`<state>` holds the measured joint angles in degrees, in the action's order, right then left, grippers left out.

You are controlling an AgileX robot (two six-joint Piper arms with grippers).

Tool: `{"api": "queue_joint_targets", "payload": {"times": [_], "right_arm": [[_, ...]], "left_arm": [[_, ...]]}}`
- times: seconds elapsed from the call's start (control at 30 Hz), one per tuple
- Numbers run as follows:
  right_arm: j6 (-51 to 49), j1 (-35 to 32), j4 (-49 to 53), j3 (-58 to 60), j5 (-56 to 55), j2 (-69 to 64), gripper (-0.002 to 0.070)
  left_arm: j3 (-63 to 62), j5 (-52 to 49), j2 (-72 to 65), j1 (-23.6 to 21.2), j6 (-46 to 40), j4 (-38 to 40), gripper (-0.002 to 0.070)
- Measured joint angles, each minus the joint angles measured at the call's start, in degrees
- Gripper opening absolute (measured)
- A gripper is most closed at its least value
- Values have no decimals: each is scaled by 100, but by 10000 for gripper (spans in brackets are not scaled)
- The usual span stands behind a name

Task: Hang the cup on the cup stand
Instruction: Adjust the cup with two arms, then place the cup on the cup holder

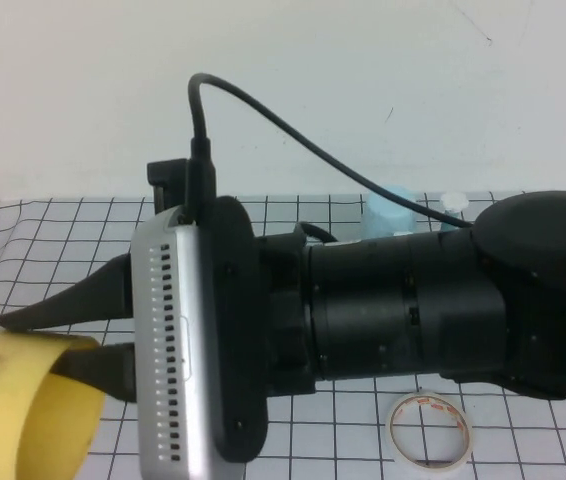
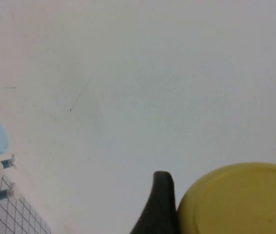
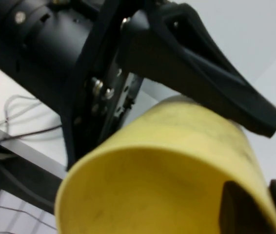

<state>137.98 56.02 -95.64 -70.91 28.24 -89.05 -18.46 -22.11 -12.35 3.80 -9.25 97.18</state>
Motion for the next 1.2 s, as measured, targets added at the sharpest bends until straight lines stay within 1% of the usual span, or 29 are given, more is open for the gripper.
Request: {"api": "queue_joint_targets", "payload": {"times": [0.13,0.2,0.27,0.37,0.53,0.63,0.7,0.77,0.83,0.93,1.0,1.1,1.2], "right_arm": [[-565,0,245,0,42,-34,207],[-941,0,650,0,53,-22,263],[-1389,0,1169,0,67,92,301],[-2064,0,2086,0,139,368,327],[-3189,0,3646,0,349,951,336],[-4192,0,4773,0,520,1234,335],[-4896,0,5569,0,786,1426,323],[-5468,0,6267,0,1157,1608,288],[-6058,0,6910,0,1589,1813,232],[-7113,0,7915,0,2337,2079,102],[-7840,0,8526,0,2766,2228,43],[-8722,0,9325,0,3191,2362,13],[-9406,0,10025,112,3342,2537,7]], "left_arm": [[0,0,0,0,-120,8,558],[0,-13,0,0,-117,8,557],[0,-25,0,0,-127,8,555],[0,30,0,0,-216,22,554],[0,428,0,0,-671,46,554],[0,571,0,0,-983,57,554],[0,660,0,0,-1315,57,554],[-12,696,0,0,-1784,57,554],[-82,670,-12,0,-2396,57,554],[-298,568,-124,0,-3385,57,554],[-521,537,-250,0,-3991,57,554],[-910,483,-507,0,-4970,57,554],[-1330,310,-868,0,-5984,57,554]]}}
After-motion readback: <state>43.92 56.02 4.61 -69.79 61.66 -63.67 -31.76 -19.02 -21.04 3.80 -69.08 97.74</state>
